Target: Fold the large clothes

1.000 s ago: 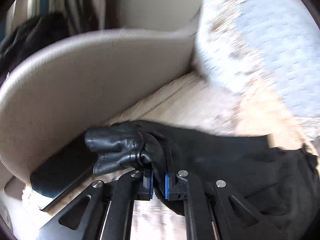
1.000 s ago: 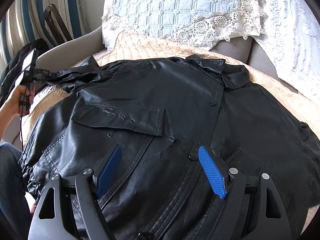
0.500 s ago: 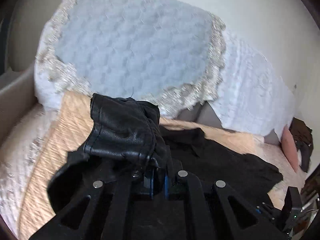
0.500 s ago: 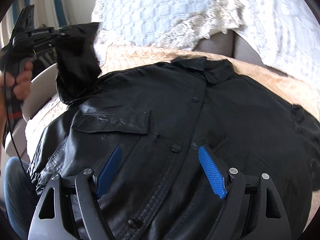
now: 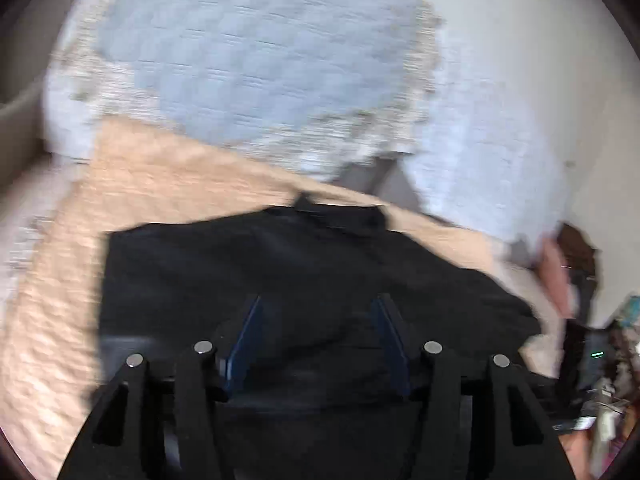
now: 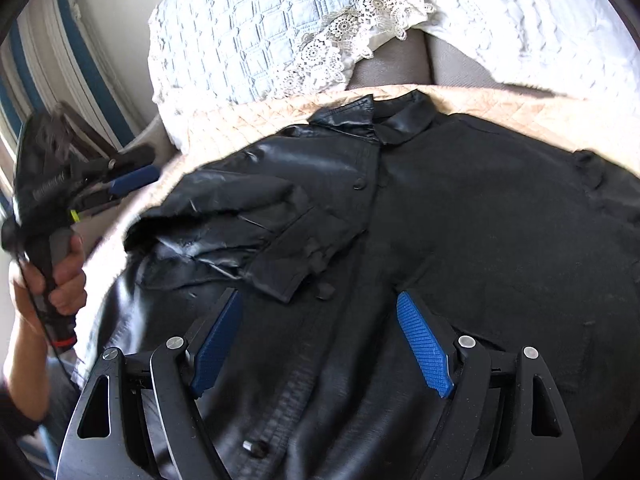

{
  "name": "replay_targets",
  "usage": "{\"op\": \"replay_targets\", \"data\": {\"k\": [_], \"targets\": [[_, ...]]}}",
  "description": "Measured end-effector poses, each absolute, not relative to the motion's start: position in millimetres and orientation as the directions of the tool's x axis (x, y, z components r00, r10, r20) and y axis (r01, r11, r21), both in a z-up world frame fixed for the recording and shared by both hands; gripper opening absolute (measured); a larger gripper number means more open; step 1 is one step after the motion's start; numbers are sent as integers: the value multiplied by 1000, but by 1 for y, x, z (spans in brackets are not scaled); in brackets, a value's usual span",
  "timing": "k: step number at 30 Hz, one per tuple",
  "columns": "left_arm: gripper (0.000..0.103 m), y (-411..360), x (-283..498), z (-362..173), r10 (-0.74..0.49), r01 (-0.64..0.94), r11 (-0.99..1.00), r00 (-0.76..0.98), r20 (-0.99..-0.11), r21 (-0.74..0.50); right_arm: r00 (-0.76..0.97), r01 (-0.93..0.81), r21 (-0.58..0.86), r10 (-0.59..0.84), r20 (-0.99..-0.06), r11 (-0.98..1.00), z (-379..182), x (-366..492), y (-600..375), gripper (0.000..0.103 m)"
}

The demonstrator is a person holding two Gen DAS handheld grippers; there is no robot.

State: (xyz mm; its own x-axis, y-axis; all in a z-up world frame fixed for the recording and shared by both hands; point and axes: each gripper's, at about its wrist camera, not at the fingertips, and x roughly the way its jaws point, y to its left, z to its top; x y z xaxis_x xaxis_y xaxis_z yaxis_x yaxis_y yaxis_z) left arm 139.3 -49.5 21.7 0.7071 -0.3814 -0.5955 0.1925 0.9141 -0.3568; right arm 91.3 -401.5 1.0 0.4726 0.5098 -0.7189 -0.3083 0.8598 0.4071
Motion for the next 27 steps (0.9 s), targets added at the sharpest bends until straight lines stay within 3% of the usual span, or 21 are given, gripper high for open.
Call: {"op": "replay_targets", "data": {"k": [2, 4, 9, 12, 13, 18, 23, 27], "targets": [[57, -21, 148, 4, -300, 75, 935, 686, -662, -346, 461, -294, 442, 531, -711, 847, -2, 96, -396, 78], [50, 1, 158, -20, -298, -26, 919, 611, -733, -395, 443, -279, 444, 524, -727, 851, -8, 108, -382, 71], [45, 3, 167, -48, -310, -47, 917, 542, -781, -396, 332, -195, 424, 466, -820, 885, -36, 151, -354, 49], [45, -4, 173, -48, -269, -34, 939, 549, -791, -343, 331, -155, 410, 439, -835, 899, -44, 170, -347, 28], [45, -4, 173, -47, -268, -28, 940, 555, -788, -340, 344, -158, 393, 423, -838, 906, -42, 174, -345, 7], [45, 5, 179, -48, -298, -35, 925, 553, -778, -379, 418, -152, 392, 419, -806, 907, -23, 192, -348, 5], [45, 23, 158, -23, -308, -29, 913, 606, -734, -407, 390, -159, 305, 343, -855, 939, -25, 185, -353, 5], [46, 15, 154, -19, -270, 16, 944, 616, -740, -330, 472, -213, 329, 391, -790, 920, -1, 171, -351, 11]]}}
